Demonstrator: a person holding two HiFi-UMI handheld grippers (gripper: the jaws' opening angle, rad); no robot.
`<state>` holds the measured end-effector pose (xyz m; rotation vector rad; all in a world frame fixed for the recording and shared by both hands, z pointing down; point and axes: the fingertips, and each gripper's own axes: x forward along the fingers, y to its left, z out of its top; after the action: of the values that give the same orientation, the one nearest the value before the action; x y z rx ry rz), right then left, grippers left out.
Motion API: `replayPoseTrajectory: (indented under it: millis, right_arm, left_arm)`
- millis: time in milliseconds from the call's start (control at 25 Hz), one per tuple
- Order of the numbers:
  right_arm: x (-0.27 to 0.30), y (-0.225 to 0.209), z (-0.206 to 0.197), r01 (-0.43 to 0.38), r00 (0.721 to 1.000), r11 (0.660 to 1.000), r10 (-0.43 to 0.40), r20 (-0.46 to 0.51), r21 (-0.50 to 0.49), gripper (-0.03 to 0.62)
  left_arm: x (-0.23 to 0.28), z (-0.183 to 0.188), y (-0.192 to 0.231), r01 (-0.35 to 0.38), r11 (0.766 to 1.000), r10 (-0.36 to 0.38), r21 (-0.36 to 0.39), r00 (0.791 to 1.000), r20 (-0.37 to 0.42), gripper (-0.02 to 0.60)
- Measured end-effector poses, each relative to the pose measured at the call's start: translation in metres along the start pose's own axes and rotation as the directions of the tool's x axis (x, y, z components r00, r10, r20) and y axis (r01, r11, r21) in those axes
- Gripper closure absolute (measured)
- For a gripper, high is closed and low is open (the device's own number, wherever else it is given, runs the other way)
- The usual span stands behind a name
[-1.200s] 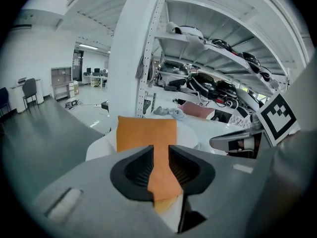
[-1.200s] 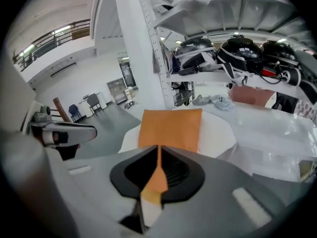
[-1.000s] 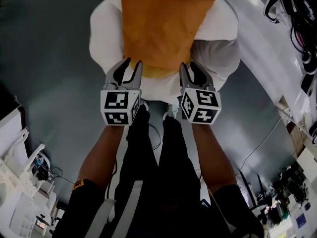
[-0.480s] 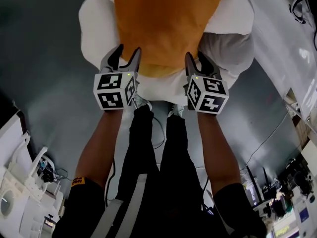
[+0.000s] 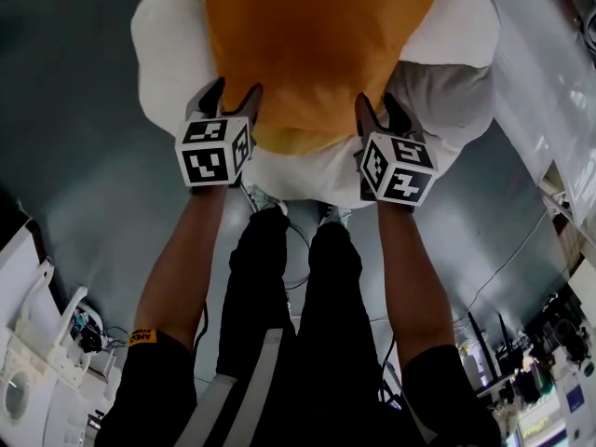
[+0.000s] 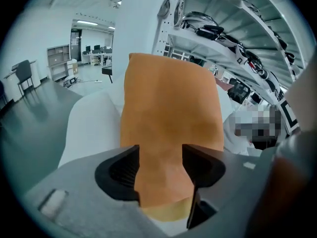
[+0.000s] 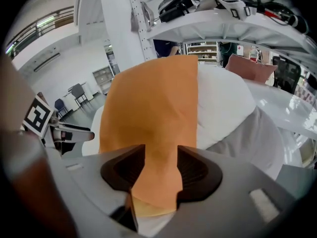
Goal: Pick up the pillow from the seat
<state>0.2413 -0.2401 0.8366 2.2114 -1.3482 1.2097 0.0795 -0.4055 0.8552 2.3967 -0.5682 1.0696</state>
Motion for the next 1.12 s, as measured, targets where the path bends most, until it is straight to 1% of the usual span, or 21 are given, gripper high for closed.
replayPoseTrajectory:
  millis: [120,280,680,800,880,920,1120]
  right_arm:
    - [0.015,-0.008,-0.010,0.005,1.000,1.000,-0.004,-0.010,0.002,0.407]
    - [0.032,-0.019,-0.020,0.013,1.000,1.000,-0.013,-0.027,0.002,0.398]
    - [0.059,-0.026,-0.027,0.016,0.999,1.000,-0.017,-0.051,-0.018,0.396]
    - [0.066,-0.026,-0.029,0.010,0.998,1.000,-0.011,-0.057,-0.019,0.413]
    - [0.068,-0.024,-0.029,0.005,0.998,1.000,-0.006,-0.057,-0.021,0.433]
    - [0.068,-0.022,-0.028,0.004,0.998,1.000,-0.005,-0.057,-0.021,0.447]
    - [0.069,-0.017,-0.028,0.001,0.998,1.000,-0.003,-0.070,-0.022,0.520]
  left_arm:
    - [0.016,-0.006,0.006,-0.001,1.000,0.001,0.002,1.000,-0.011,0.290]
    - [0.036,-0.012,0.004,0.009,1.000,-0.008,0.024,1.000,-0.025,0.278]
    - [0.063,-0.016,0.007,0.014,0.999,-0.013,0.038,1.000,-0.029,0.278]
    - [0.070,-0.017,0.007,0.030,0.999,-0.029,0.045,0.999,-0.033,0.284]
    - [0.071,-0.017,0.009,0.043,0.997,-0.041,0.056,0.999,-0.036,0.301]
    - [0.071,-0.016,0.009,0.049,0.997,-0.046,0.063,0.998,-0.039,0.320]
    - [0.072,-0.015,0.007,0.056,0.994,-0.051,0.091,0.997,-0.061,0.435]
